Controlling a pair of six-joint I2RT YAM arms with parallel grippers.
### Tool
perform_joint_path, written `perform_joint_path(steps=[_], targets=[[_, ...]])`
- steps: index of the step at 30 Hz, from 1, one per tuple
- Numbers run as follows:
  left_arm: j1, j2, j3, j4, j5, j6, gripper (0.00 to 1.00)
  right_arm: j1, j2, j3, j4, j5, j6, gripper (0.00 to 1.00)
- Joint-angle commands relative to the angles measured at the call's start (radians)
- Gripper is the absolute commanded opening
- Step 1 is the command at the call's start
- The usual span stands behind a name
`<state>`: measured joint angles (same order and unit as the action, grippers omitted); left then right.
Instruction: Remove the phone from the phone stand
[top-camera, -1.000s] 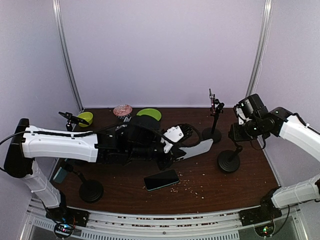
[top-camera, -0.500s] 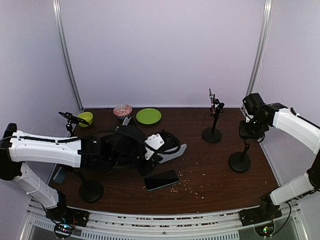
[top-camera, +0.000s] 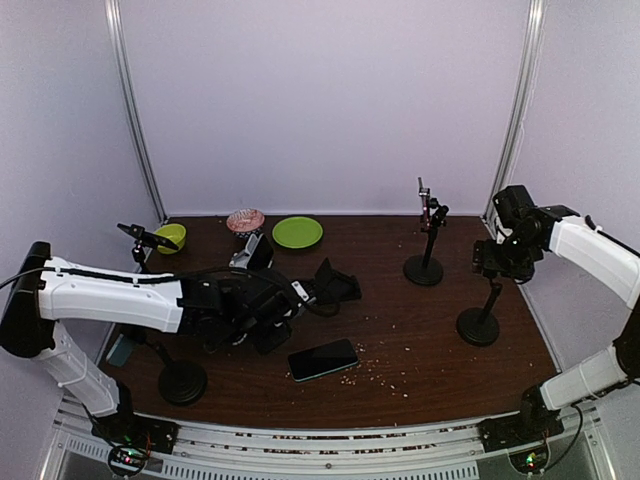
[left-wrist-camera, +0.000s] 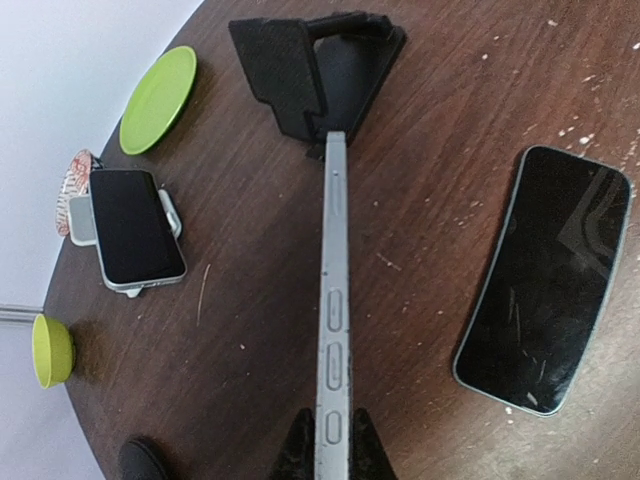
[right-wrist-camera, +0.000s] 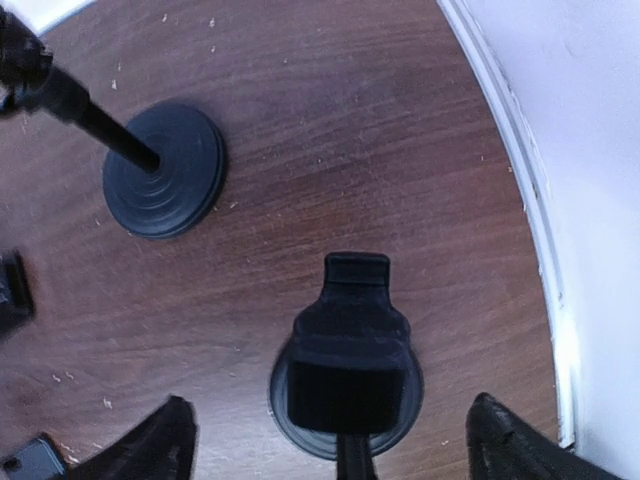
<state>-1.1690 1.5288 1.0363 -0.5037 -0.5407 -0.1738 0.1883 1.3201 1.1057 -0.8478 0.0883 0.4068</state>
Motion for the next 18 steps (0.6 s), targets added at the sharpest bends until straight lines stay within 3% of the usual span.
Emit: perform_joint_path(steps=[1, 18], targets=[[0.017, 0.017, 0.022, 0.013, -0.121, -0.003, 0.0, -0.007, -0.064, 0.054, -0.038, -0.012, -0.007, 1.0], [0.035, 0.134, -0.026, 0.006, -0.244, -0.029, 0.0, -0.006, -0.17, 0.092, -0.071, -0.213, -0.002, 1.0]])
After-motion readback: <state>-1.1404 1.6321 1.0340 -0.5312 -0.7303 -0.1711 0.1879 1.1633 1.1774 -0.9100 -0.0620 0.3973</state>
